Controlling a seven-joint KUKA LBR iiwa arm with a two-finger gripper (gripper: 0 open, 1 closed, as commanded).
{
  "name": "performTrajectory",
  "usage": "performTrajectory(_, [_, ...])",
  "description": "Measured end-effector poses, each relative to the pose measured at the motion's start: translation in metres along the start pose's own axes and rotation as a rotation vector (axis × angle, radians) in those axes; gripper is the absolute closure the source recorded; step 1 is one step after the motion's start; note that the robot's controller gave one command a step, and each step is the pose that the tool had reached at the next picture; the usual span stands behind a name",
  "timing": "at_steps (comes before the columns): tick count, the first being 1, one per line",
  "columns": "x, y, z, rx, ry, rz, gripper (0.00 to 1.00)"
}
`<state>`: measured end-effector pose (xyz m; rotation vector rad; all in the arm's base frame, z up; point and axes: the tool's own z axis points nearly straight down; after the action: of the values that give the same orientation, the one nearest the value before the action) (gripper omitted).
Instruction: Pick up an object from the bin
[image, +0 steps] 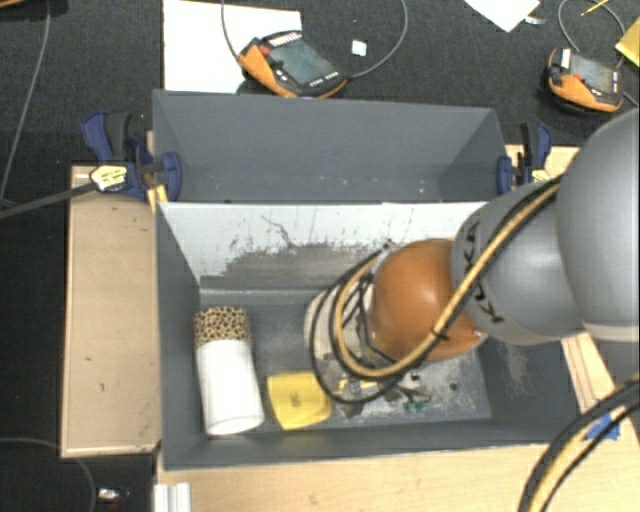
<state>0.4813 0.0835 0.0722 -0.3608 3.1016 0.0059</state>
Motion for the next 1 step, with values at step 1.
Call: performTrajectory(1, [0.0, 0.0, -0.0001, 0.0, 0.0, 0.001, 1.0])
